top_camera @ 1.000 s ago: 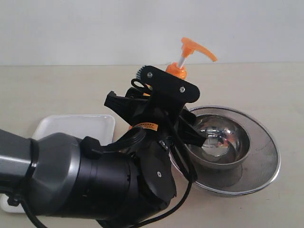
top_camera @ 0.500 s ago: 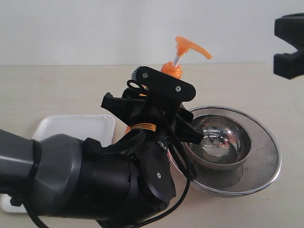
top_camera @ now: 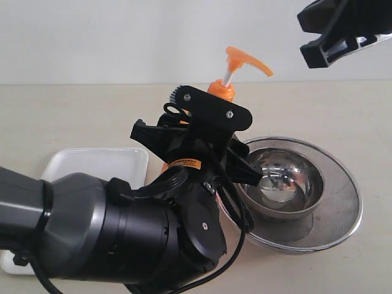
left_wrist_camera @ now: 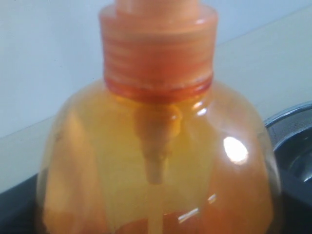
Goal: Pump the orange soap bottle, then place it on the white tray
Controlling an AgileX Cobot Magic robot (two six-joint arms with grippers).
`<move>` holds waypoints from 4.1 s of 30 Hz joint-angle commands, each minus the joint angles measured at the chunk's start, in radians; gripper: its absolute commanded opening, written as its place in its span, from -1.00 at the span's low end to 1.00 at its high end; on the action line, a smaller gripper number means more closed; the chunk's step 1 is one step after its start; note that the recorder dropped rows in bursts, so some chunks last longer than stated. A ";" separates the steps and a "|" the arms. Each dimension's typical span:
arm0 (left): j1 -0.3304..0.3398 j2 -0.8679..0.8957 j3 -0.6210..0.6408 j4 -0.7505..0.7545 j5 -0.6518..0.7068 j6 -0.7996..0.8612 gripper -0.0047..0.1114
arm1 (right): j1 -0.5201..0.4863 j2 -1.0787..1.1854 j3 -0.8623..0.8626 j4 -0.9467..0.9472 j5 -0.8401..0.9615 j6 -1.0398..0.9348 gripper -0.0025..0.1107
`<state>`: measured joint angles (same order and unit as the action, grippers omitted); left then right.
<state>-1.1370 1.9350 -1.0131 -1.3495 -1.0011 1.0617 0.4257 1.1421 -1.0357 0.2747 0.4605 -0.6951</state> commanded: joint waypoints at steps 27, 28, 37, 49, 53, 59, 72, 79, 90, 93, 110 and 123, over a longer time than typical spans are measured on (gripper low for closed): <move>0.070 -0.005 0.000 0.168 0.032 -0.001 -0.84 | 0.001 0.140 -0.174 0.129 0.179 -0.289 -0.96; 0.070 -0.005 0.000 0.170 0.043 -0.001 -0.84 | 0.001 0.140 -0.174 0.122 0.179 -0.272 -0.96; 0.070 -0.005 0.000 0.143 0.064 -0.002 -0.84 | 0.001 0.136 -0.174 -0.325 0.344 0.279 -0.96; 0.101 -0.005 0.000 0.141 0.063 -0.062 -0.84 | 0.001 0.136 -0.174 -0.378 0.298 0.365 -0.96; 0.118 -0.005 0.000 0.182 0.121 -0.069 -0.84 | 0.001 0.136 -0.174 -0.353 0.253 0.331 -0.96; 0.121 0.023 -0.022 0.262 0.135 -0.069 -0.84 | 0.001 0.136 -0.174 -0.338 0.195 0.282 -0.96; 0.121 0.051 -0.047 0.265 0.136 0.019 -0.84 | 0.001 0.136 -0.174 0.016 0.200 -0.153 -0.96; 0.121 0.051 -0.047 0.265 0.138 0.019 -0.84 | 0.001 0.136 -0.174 0.090 0.199 -0.301 -0.96; 0.121 0.051 -0.047 0.265 0.138 0.019 -0.84 | 0.001 0.218 -0.174 0.162 0.125 -0.359 -0.96; 0.121 0.051 -0.047 0.265 0.138 0.019 -0.84 | 0.001 0.227 -0.174 0.167 0.100 -0.359 -0.96; 0.121 0.051 -0.047 0.267 0.138 0.019 -0.84 | 0.001 0.228 -0.174 0.167 0.156 -0.350 -0.96; 0.121 0.051 -0.047 0.267 0.136 0.019 -0.84 | 0.001 0.269 -0.174 0.167 0.160 -0.350 -0.96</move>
<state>-1.0162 1.9873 -1.0546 -1.0883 -0.8650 1.0750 0.4270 1.3895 -1.2086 0.4386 0.5982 -1.0443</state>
